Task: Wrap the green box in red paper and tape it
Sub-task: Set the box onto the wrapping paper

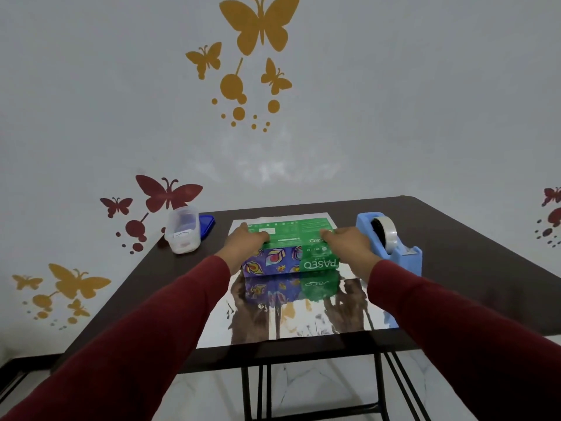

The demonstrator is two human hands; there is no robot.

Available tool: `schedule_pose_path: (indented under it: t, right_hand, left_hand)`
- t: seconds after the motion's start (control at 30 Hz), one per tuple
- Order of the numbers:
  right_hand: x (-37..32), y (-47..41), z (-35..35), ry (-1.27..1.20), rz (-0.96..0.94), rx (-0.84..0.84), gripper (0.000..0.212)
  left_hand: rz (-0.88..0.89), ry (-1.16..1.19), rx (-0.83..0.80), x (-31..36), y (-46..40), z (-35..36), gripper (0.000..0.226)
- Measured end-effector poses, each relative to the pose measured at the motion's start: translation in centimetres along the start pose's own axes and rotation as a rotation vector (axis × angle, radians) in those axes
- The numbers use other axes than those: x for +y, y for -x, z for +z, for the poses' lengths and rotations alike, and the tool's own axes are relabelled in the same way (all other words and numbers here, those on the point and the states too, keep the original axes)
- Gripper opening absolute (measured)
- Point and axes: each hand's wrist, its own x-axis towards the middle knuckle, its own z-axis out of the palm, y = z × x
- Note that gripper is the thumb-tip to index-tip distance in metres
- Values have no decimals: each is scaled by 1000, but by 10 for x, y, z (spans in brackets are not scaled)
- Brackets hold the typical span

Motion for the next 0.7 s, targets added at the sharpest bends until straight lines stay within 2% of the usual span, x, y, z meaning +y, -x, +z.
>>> schedule_pose_path:
  t: [0.17,0.37,0.47,0.57,0.6,0.7]
  right_hand:
    - [1,4,6,8,-8,-20,44]
    - [-5,2,1,129,-40,0,54]
    - [-23,-6,-9,198,-204,75,58]
    - [-48,-29,-13,230,-292,29,45]
    - [-57,-39,-13,255,-308,-1,38]
    - [-82,-69,-13,373,-365,-109,29]
  left_hand:
    - [-3,-77,6,9,24,-1,107]
    - [12,-106,11,8,17,-7,101]
    - [93,-314,137,20,10,-19,71]
    - [236,-442,151,34,-12,-29,29]
    - [276,-523,134,40,-21,-31,25]
    - [318,-730,39,53,-54,-35,32]
